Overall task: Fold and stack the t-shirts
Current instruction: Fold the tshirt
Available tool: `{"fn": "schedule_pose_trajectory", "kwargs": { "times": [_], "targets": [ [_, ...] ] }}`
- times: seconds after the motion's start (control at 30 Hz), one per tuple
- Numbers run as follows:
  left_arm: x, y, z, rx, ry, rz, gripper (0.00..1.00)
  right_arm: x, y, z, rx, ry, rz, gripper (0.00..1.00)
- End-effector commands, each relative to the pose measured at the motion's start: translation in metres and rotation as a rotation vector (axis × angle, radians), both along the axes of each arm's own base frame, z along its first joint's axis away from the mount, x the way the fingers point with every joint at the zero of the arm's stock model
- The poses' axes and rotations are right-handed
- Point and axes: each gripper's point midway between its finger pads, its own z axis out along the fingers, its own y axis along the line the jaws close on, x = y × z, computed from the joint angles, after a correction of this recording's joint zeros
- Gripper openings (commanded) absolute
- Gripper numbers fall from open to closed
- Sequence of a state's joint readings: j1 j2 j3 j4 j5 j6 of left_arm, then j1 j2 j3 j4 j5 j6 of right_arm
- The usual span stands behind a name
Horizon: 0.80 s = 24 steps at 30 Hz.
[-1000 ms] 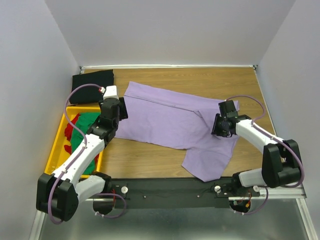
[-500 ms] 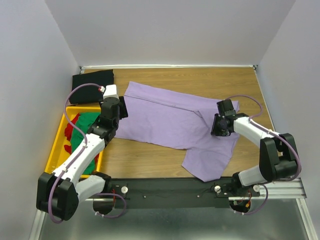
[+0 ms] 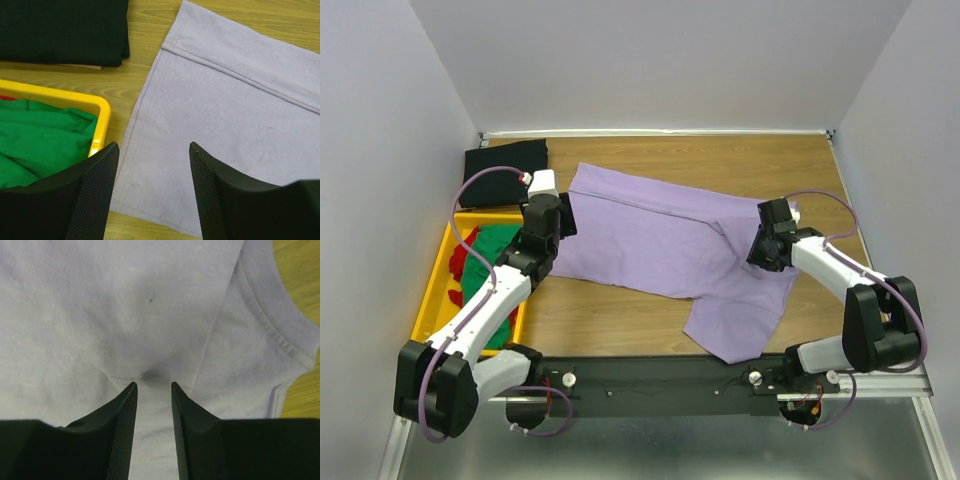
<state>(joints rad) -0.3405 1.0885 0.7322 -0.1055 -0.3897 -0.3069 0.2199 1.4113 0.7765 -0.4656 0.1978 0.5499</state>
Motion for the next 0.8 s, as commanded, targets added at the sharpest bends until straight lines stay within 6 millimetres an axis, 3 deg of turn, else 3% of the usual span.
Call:
{"fn": "schedule_pose_trajectory", "kwargs": {
  "times": [0.0,0.27,0.77],
  "targets": [
    [0.004,0.001,0.008,-0.002,-0.03,0.013,0.66,-0.013,-0.016,-0.005,0.018,0.019,-0.132,0.4],
    [0.004,0.001,0.008,-0.003,-0.03,0.008,0.66,-0.024,-0.023,-0.014,0.081,0.018,-0.198,0.4],
    [0.004,0.0,0.004,-0.001,-0.016,0.003,0.65,-0.019,-0.013,-0.018,0.155,-0.019,-0.212,0.35]
  ]
}}
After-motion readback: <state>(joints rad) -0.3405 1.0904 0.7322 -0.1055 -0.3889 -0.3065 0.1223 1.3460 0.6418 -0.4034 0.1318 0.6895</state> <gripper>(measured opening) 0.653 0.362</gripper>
